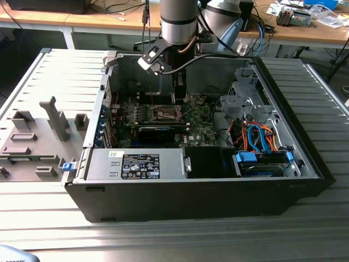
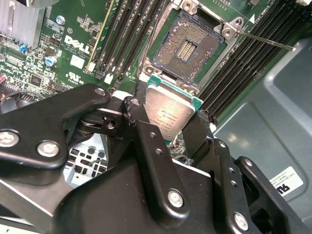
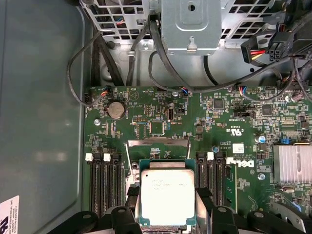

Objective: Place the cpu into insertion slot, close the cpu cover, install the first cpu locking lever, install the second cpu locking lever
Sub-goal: 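Place the cpu into insertion slot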

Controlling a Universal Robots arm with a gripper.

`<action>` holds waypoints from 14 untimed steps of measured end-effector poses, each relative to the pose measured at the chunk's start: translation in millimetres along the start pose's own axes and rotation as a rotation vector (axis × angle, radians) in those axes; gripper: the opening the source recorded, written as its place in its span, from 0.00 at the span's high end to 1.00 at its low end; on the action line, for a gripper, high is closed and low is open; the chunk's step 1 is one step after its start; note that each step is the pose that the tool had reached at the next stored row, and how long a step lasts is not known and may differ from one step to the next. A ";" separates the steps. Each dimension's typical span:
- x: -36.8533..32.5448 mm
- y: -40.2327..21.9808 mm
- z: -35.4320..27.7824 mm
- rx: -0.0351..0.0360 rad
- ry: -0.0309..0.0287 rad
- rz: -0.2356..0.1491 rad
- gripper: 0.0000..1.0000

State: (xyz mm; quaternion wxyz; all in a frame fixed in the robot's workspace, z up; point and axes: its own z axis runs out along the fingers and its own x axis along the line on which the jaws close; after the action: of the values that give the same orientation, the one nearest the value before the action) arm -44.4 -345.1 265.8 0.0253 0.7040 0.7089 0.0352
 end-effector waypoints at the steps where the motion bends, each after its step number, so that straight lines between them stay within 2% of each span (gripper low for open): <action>1: 0.0 0.0 0.2 0.0000 0.0000 0.000 0.46; 14: 0.0 -0.5 3.4 0.0000 0.0000 0.000 0.46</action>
State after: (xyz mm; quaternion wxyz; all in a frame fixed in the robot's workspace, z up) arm -44.6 -345.1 262.3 0.0253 0.7040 0.7089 0.0352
